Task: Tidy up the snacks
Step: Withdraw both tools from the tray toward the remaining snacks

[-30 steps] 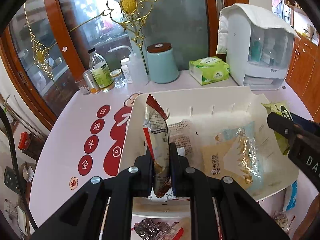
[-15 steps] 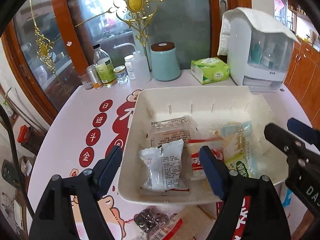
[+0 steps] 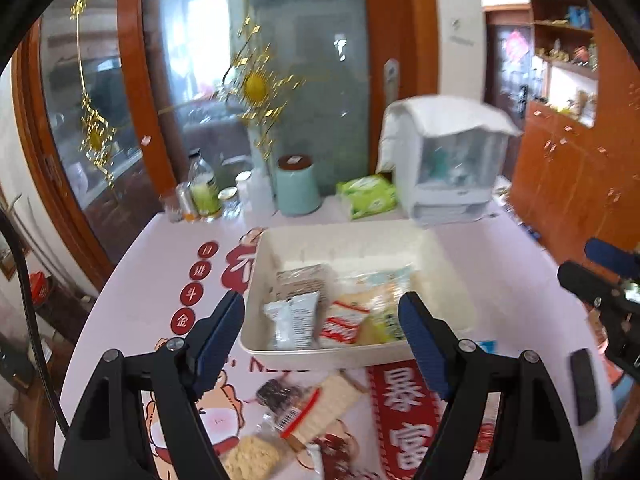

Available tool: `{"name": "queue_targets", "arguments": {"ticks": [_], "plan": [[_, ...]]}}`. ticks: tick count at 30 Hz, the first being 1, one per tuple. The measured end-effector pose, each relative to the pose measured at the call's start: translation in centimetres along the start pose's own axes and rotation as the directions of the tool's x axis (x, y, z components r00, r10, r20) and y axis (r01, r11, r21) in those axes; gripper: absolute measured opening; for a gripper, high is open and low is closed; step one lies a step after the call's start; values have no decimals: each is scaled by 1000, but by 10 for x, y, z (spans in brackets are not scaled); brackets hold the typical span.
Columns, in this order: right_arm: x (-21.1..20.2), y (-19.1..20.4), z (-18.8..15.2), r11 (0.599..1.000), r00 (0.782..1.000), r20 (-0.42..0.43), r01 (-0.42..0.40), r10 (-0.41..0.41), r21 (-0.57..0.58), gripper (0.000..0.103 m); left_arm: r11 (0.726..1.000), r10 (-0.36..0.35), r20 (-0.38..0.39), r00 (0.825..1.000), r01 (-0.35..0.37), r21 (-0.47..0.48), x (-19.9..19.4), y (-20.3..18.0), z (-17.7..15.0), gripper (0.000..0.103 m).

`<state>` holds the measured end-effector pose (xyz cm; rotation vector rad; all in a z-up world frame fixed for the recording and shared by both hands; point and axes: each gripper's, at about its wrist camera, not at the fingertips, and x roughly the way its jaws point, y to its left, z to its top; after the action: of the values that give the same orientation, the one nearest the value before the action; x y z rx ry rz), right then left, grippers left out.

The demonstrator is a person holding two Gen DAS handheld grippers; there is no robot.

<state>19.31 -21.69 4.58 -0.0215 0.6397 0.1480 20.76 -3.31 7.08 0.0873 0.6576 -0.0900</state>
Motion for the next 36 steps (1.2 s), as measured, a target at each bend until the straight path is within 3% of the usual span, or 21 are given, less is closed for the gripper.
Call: {"name": "queue_targets", "arguments": {"ticks": [9, 15, 22, 26, 31, 33, 36], "plan": [[-134, -41, 41, 993, 987, 136, 99, -90, -57, 59, 992, -122, 122, 985, 119, 37, -97, -40, 29, 88], [-160, -54, 50, 983, 984, 101, 157, -148, -93, 59, 977, -203, 94, 975, 195, 89, -115, -68, 27, 88], [-135, -58, 20, 985, 991, 9, 134, -133, -106, 62, 964, -224, 39, 974, 216, 154, -84, -83, -1, 91], [-89, -56, -13, 983, 987, -90, 121, -134, -137, 62, 961, -209, -27, 978, 211, 177, -45, -76, -29, 91], [-28, -57, -54, 982, 967, -215, 107, -139, -155, 62, 961, -150, -115, 982, 172, 215, 15, -59, -71, 91], [-9, -61, -64, 985, 959, -252, 99, -132, -139, 62, 959, -133, -176, 975, 172, 226, 45, -50, -88, 88], [26, -68, -75, 990, 942, -310, 98, -126, -105, 62, 956, -113, -275, 955, 180, 230, 84, -40, -112, 74]]}}
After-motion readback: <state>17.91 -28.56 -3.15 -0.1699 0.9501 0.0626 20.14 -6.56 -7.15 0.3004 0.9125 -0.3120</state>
